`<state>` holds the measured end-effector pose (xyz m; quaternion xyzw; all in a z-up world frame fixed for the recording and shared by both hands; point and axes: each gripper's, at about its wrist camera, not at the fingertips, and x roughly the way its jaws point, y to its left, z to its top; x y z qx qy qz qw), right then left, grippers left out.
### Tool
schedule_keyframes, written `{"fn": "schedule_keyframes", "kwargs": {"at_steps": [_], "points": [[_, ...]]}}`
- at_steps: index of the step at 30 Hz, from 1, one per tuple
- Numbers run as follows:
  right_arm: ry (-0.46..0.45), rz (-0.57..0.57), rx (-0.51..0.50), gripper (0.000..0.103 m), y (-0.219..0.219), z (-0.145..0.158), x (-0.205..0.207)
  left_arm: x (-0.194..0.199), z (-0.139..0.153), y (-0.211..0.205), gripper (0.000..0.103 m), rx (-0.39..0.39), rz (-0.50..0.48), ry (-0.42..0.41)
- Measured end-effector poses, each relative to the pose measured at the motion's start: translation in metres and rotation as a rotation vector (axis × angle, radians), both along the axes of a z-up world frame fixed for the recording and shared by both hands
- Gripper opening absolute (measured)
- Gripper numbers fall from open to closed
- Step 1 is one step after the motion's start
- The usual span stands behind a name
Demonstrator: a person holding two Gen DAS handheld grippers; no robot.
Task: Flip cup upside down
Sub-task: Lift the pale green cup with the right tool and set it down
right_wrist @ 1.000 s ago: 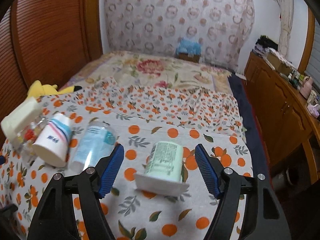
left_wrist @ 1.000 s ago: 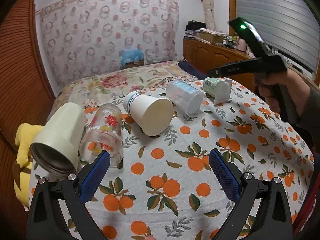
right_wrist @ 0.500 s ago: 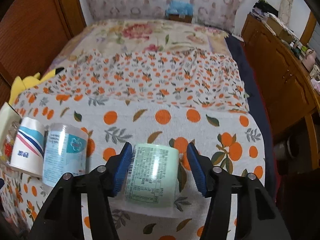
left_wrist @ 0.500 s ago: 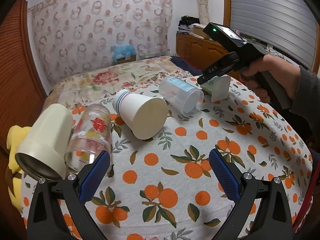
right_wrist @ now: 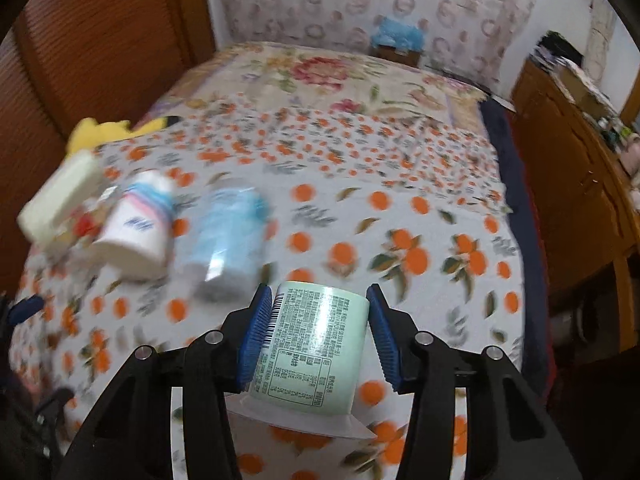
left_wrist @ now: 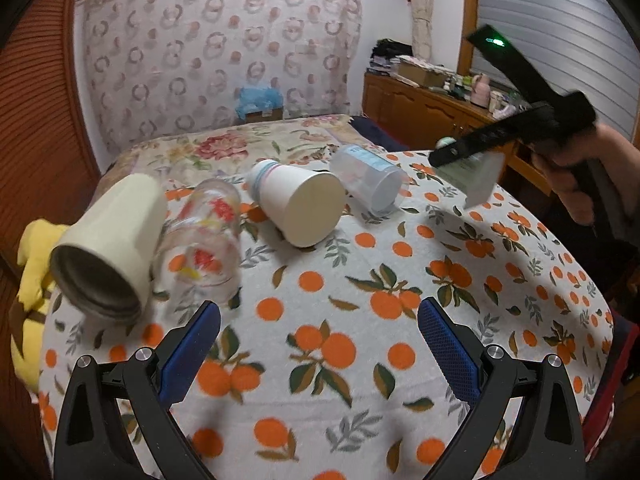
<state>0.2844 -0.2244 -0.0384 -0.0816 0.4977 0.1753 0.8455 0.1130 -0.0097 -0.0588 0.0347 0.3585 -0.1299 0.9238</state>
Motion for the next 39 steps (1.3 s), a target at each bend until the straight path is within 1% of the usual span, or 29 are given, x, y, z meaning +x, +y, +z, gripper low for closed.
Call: {"fn": "schedule_keyframes", "kwargs": {"at_steps": [3,9,15,18,21,27,31,33,34,35,39], "points": [[0.007,0.048,0.035,0.051,0.018,-0.003,-0.028,-0.011,0.0,0.011,0.095,0.001,0.038,-0.004],[0.025,0.137,0.093,0.051,0.059,-0.012,-0.074,-0.032,-0.006,0.04,0.095,-0.037,0.091,0.01],[0.053,0.196,0.121,0.052,0.091,-0.017,-0.097,-0.045,-0.008,0.062,0.095,-0.018,0.133,0.01],[0.064,0.217,0.12,0.052,0.105,-0.02,-0.108,-0.049,-0.003,0.069,0.095,-0.017,0.143,0.001],[0.063,0.213,0.102,0.052,0.116,-0.022,-0.113,-0.053,0.0,0.073,0.095,-0.023,0.147,-0.006],[0.054,0.184,0.065,0.052,0.12,-0.032,-0.109,-0.055,0.003,0.078,0.095,-0.029,0.155,-0.011],[0.047,0.163,0.081,0.053,0.121,-0.033,-0.107,-0.054,0.006,0.078,0.095,-0.029,0.155,-0.014],[0.03,0.156,0.091,0.055,0.118,-0.029,-0.107,-0.054,0.009,0.075,0.095,-0.029,0.15,-0.016],[0.013,0.154,0.099,0.059,0.116,-0.025,-0.108,-0.054,0.009,0.075,0.095,-0.029,0.148,-0.017],[0.001,0.149,0.112,0.06,0.112,-0.021,-0.109,-0.054,0.011,0.072,0.095,-0.029,0.143,-0.017],[-0.061,0.129,0.148,0.061,0.093,-0.003,-0.114,-0.049,0.015,0.062,0.095,-0.029,0.127,-0.016]]}}
